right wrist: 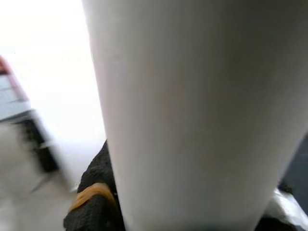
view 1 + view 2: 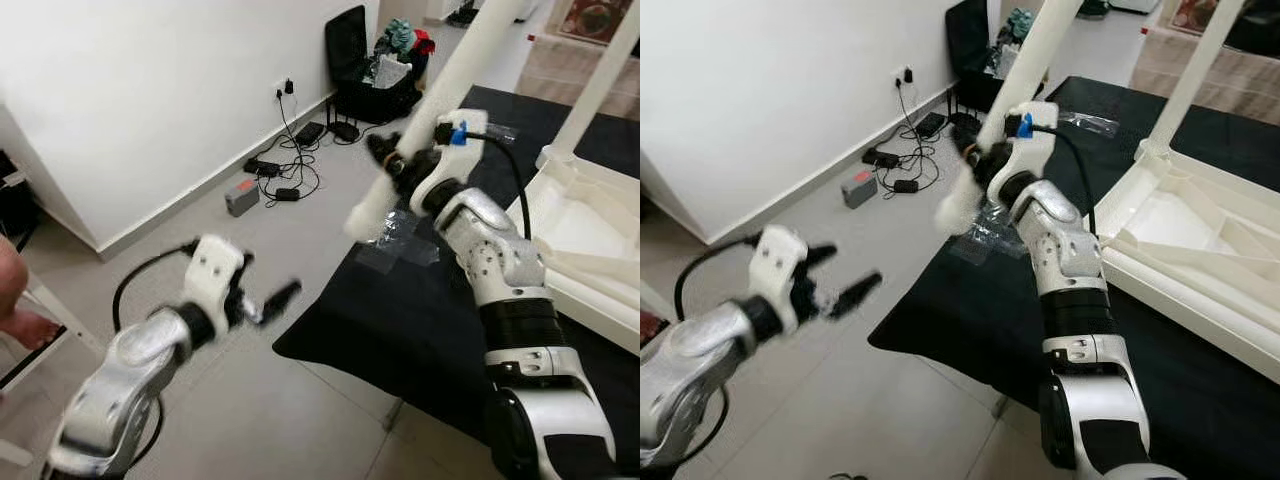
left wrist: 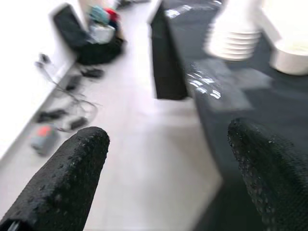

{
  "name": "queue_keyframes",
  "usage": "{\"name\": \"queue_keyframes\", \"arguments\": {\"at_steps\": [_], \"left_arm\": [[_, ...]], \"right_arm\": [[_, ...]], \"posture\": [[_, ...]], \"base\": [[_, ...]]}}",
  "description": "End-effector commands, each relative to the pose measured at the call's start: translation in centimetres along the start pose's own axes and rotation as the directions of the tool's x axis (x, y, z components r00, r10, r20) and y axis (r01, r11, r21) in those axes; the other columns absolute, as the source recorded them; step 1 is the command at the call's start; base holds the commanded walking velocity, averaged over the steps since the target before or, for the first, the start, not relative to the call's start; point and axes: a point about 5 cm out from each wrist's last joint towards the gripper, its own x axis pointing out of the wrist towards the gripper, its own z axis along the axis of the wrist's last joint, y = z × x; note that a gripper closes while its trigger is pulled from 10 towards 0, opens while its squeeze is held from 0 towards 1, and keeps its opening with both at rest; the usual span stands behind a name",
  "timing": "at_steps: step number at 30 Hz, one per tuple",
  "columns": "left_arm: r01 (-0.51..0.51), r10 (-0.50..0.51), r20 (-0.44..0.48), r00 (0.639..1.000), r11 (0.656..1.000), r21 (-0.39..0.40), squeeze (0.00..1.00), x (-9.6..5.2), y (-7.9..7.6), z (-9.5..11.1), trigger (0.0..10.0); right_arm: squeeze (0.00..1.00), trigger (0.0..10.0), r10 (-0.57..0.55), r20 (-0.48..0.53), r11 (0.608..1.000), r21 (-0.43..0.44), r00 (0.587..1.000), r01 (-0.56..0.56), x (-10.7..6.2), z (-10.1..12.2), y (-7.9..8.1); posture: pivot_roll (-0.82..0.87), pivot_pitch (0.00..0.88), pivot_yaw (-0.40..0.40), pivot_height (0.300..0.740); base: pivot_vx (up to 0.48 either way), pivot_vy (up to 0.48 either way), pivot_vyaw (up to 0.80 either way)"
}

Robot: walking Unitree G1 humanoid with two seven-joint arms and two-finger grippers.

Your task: Building children table

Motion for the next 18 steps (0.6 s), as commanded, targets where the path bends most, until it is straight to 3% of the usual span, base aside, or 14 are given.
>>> {"name": "queue_keyframes", "arguments": {"at_steps": [1, 2, 4, 5, 7, 11, 14, 15, 18], "left_arm": [[-0.078, 0.079, -0.012, 0.997, 0.997, 0.014, 0.00, 0.1, 0.5, -0.4, 10.0], [-0.137, 0.137, 0.004, 0.991, 0.990, 0.042, 0.00, 0.4, 0.8, 0.0, 10.0], [-0.137, 0.137, 0.004, 0.991, 0.990, 0.042, 0.00, 0.4, 0.8, 0.0, 10.0], [-0.191, 0.189, 0.029, 0.982, 0.980, 0.060, 0.00, 0.6, 1.0, 0.4, 10.0], [-0.260, 0.256, 0.063, 0.965, 0.963, 0.067, 0.00, 0.8, 0.8, 1.0, 10.0], [-0.298, 0.293, 0.073, 0.953, 0.952, 0.064, 0.00, 1.0, 0.6, 0.8, 10.0], [-0.299, 0.294, 0.079, 0.953, 0.953, 0.057, 0.00, 1.3, 0.2, 0.7, 10.0], [-0.302, 0.298, 0.077, 0.951, 0.952, 0.048, 0.00, 1.4, 0.1, 0.6, 10.0], [-0.315, 0.311, 0.080, 0.947, 0.949, 0.031, 0.00, 1.4, 0.0, 0.6, 10.0]], "right_arm": [[0.00, 10.0, -0.068, 0.064, 0.996, -0.050, 0.996, 0.072, 0.0, 1.3, -0.2], [0.00, 10.0, -0.102, 0.098, 0.992, -0.058, 0.990, 0.108, -0.1, 1.8, -0.3], [0.00, 10.0, -0.102, 0.098, 0.992, -0.058, 0.990, 0.108, -0.1, 1.8, -0.3], [0.00, 10.0, -0.121, 0.113, 0.990, -0.063, 0.986, 0.129, -0.3, 2.0, -0.4], [0.00, 10.0, -0.194, 0.155, 0.967, -0.134, 0.969, 0.215, -0.9, 2.5, -0.8], [0.00, 10.0, -0.219, 0.188, 0.956, -0.154, 0.957, 0.249, -1.1, 2.4, -0.5], [0.00, 10.0, -0.222, 0.187, 0.963, -0.110, 0.957, 0.245, -1.1, 2.1, 0.0], [0.00, 10.0, -0.261, 0.175, 0.960, -0.059, 0.949, 0.275, -1.2, 1.9, -0.3], [0.00, 10.0, -0.316, 0.181, 0.940, -0.069, 0.931, 0.333, -1.3, 1.8, -0.8]], "posture": [[0.09, 0.118, -0.014, 0.740], [0.08, 0.115, -0.017, 0.740], [0.08, 0.115, -0.017, 0.740], [0.08, 0.118, -0.012, 0.740], [0.08, 0.118, -0.017, 0.740], [0.07, 0.114, -0.014, 0.740], [0.07, 0.111, -0.013, 0.740], [0.08, 0.110, -0.013, 0.740], [0.07, 0.105, -0.011, 0.740]], "base": [[0.000, 0.000, 0.00], [0.000, 0.000, 0.00], [0.000, 0.000, 0.00], [0.000, 0.000, 0.00], [0.000, 0.000, -0.21], [0.000, 0.000, -0.60], [0.000, 0.000, -0.79], [0.000, 0.000, -0.79], [0.000, 0.000, -0.78]]}}
